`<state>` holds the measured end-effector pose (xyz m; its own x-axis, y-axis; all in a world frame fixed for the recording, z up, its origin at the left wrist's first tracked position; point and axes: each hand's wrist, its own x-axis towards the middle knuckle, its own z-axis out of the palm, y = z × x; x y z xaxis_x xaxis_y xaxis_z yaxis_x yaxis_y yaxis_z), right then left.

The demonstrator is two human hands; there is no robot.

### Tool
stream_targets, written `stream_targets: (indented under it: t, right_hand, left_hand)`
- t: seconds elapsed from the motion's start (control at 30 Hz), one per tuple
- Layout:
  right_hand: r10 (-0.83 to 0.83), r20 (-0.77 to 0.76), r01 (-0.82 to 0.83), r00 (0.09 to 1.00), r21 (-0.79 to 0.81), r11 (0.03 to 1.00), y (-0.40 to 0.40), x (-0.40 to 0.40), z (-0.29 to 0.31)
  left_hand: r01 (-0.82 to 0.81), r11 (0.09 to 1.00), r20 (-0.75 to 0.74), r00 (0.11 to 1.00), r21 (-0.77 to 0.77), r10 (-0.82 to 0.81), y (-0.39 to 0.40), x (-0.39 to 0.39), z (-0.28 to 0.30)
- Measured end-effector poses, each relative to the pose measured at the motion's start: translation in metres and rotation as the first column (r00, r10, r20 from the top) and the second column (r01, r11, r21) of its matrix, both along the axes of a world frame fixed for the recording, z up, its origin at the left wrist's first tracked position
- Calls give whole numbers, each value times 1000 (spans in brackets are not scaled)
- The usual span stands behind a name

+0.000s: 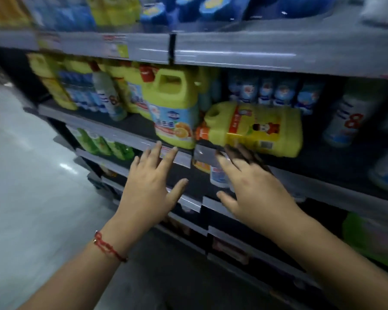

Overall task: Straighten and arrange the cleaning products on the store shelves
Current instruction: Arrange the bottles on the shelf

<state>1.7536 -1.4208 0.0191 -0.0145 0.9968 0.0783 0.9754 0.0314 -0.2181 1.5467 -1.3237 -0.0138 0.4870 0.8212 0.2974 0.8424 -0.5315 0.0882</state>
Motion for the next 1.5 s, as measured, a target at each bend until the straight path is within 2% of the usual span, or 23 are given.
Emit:
stream_targets:
  t: [0.13,0.27,0.47,0.7,0.77,0.83,0.9,0.93,1.07,1.13,1.23,1.33,1.43,1.5]
  right_hand:
    - [50,120,-47,991,-28,999,63,-67,-4]
    - [58,119,-57,991,-16,998,126,-136,-10]
    - [14,4,-13,1000,-66,998,204,-211,-22]
    - [-125,-201,109,972,-91,990,289,-239,-30]
    - [-165,-309,137,937,-110,984,314,-245,-37]
    - [-145,-444,159,884,-7,987,343,-250,-47]
    - [-147,-595,260,790,109,959,375,-250,-61]
    - [-163,-658,312,735,116,943,385,-249,-66]
    - [-199,-790,434,580,94,896,438,-257,-79]
    - [-247,-808,520,535,85,850,458,-266,-84]
    - [-360,-732,647,579,143,749,475,-273,-92]
    - [-390,-706,683,592,182,707,475,-276,-95]
    - [-381,-746,711,546,171,683,459,-289,-92]
    - [-378,-720,707,582,219,672,445,-303,-85]
  left_hand:
    - [-43,999,-1,999,-1,43,52,-72,2]
    - [-67,997,-18,998,-32,67,103,-138,-3]
    - [-32,996,-50,998,-88,27,173,-196,-5]
    - [-2,995,-74,997,-99,-5,249,-206,-8]
    - [14,994,-45,999,-108,-19,270,-203,-13]
    - [35,990,1,999,-136,-36,292,-198,-15]
    - [46,977,28,999,-208,-42,314,-195,-19]
    - [56,969,59,997,-240,-43,319,-195,-21]
    - [170,956,282,954,-238,-100,354,-208,-40]
    - [232,940,363,922,-248,-132,369,-215,-50]
    - [352,883,445,875,-312,-192,382,-222,-48]
    - [466,797,550,809,-385,-207,394,-227,-42]
    - [578,638,742,670,-508,-16,403,-230,-33]
    - [696,477,823,556,-537,116,405,-233,-30]
